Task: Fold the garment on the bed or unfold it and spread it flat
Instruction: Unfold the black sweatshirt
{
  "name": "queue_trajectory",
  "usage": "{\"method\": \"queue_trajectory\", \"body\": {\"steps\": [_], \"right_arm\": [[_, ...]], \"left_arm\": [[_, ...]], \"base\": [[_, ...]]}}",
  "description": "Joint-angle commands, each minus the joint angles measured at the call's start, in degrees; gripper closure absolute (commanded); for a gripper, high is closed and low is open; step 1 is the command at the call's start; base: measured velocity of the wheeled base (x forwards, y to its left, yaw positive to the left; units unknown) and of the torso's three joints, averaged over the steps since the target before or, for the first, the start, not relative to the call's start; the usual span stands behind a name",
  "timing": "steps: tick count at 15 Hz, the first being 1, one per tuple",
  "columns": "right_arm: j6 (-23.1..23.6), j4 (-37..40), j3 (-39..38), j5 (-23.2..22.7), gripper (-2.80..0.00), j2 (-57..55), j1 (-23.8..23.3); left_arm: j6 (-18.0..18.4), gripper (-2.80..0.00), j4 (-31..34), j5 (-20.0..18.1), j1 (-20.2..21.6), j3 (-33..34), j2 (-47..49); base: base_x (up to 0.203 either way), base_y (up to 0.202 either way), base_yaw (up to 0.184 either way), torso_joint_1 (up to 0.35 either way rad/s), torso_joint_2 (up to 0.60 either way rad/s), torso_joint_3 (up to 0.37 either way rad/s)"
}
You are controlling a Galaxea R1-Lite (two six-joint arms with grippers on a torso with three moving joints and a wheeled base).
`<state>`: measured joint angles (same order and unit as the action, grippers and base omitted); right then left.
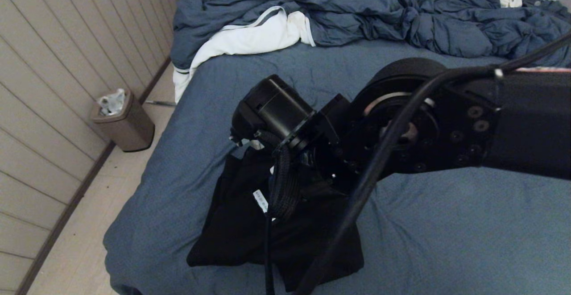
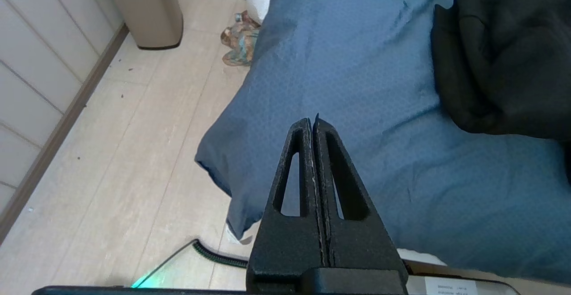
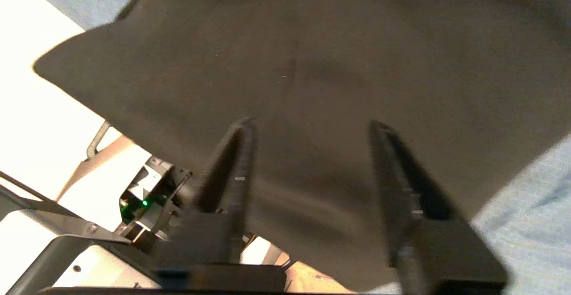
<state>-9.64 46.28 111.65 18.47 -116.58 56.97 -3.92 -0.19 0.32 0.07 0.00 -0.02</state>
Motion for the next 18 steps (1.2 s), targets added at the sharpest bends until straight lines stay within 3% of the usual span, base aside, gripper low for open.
{"method": "queue_trajectory", "body": {"steps": [1,3,7,11,15,16,18], "right_arm": [[0.0,0.2,0.0,0.2,-2.8,-2.0,0.9],[0.2,-0.8,0.0,0.9,-2.8,-4.2,2.2],[1.9,-4.0,0.1,10.2,-2.8,-10.2,2.7],[3.4,-7.7,0.2,10.7,-2.8,-14.4,2.2],[5.2,-9.6,0.3,15.0,-2.8,-15.3,0.6],[5.3,-9.7,0.3,16.6,0.0,-15.3,0.1],[5.5,-9.7,0.3,18.7,0.0,-14.9,-0.1]], "left_arm": [[0.0,0.0,0.0,0.0,0.0,0.0,0.1],[-0.1,0.0,0.0,0.0,0.0,0.0,0.0],[-0.6,0.0,0.0,0.0,0.0,0.0,0.1],[-1.0,0.0,-0.1,0.0,0.0,0.0,0.0],[-1.0,0.0,0.0,0.0,0.0,0.0,0.0],[-1.0,0.0,0.0,0.0,0.0,0.0,0.0],[-1.0,0.0,0.0,0.0,0.0,-0.1,0.0]], "base": [[0.0,0.0,0.0,0.0,0.0,0.0],[0.0,0.0,0.0,0.0,0.0,0.0],[0.0,0.0,0.0,0.0,0.0,0.0],[0.0,0.0,0.0,0.0,0.0,0.0],[0.0,0.0,0.0,0.0,0.0,0.0],[0.0,0.0,0.0,0.0,0.0,0.0],[0.0,0.0,0.0,0.0,0.0,0.0]]}}
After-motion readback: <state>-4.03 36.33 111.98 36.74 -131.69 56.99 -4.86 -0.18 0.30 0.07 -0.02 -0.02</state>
